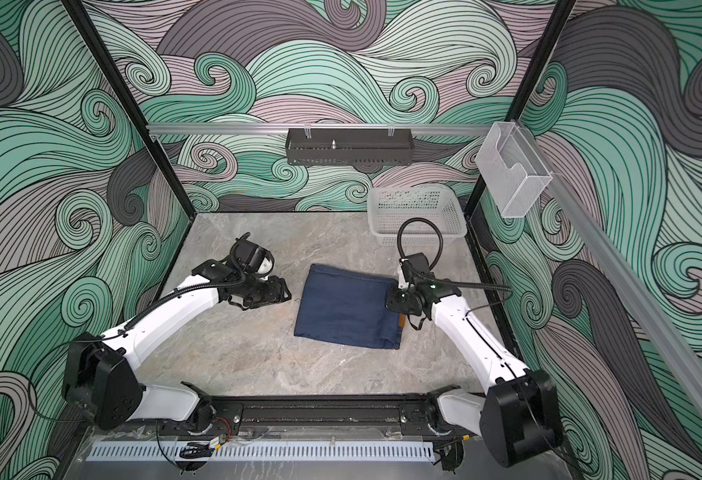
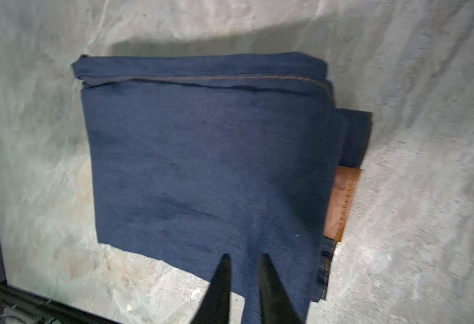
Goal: Fold and stack the trousers
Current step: Smooth out the trousers at the center of the table, then move the trousers to the center of the table.
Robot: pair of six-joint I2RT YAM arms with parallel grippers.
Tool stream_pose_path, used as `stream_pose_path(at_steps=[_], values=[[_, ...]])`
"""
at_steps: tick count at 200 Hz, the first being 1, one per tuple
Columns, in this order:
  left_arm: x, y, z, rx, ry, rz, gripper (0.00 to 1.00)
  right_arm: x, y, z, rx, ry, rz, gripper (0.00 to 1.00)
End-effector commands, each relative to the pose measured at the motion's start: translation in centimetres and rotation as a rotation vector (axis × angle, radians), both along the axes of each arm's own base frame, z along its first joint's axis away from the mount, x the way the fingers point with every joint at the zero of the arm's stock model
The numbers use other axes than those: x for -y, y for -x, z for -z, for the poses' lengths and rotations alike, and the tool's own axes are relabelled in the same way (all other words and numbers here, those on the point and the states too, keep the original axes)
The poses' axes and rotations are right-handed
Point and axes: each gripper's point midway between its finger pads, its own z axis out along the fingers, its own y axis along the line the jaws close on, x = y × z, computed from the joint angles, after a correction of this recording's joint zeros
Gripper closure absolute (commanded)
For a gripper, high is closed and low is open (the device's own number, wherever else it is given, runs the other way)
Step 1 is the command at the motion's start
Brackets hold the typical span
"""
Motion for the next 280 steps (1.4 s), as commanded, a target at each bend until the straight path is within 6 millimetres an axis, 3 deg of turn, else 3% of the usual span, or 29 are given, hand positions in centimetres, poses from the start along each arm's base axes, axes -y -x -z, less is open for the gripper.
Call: stream_pose_path(at_steps=[1,17,38,57,78,104,125,146,180,198,220,244,280], values=[[1.7,-0.5,-0.1,-0.016,0.059,0.021,0.34,-0.9,1.9,3.2,-0.12,-0.075,0.015,0.91],[1.8,-0.6,0.3,-0.03,0.058,0.022,0.34,-0.3,3.3,5.6,-0.191,-0.077,0.055,0.94],[1.9,-0.8,0.6,-0.035,0.057,0.024,0.34,2.1,5.4,8.2,-0.253,-0.024,0.158,0.94],[2.1,-0.9,0.8,-0.041,0.056,0.031,0.34,3.9,6.1,8.8,-0.268,0.041,0.21,0.91],[2.5,-1.1,1.2,-0.053,0.063,0.038,0.34,3.3,4.4,6.8,-0.218,0.03,0.173,0.82],[3.5,-1.4,1.5,-0.063,0.077,0.053,0.35,3.0,1.5,2.8,-0.107,0.028,0.15,0.58],[4.6,-1.5,1.7,-0.065,0.095,0.068,0.35,3.0,-0.8,0.8,-0.048,0.045,0.149,0.54],[5.8,-1.6,2.6,-0.089,0.118,0.079,0.37,3.0,-2.8,1.0,-0.068,0.059,0.153,0.61],[7.5,-1.8,4.3,-0.136,0.153,0.086,0.37,4.0,-4.7,4.5,-0.131,0.097,0.185,0.71],[8.0,-1.7,5.3,-0.158,0.152,0.092,0.37,5.1,-4.5,6.6,-0.183,0.142,0.203,0.68],[8.1,-1.5,6.7,-0.195,0.145,0.093,0.37,5.6,-3.3,8.3,-0.241,0.151,0.202,0.55],[8.0,-1.0,8.4,-0.234,0.127,0.1,0.36,5.6,-1.8,8.6,-0.266,0.147,0.186,0.44],[7.3,-0.5,9.5,-0.253,0.084,0.11,0.35,5.4,0.0,8.3,-0.268,0.124,0.171,0.36]])
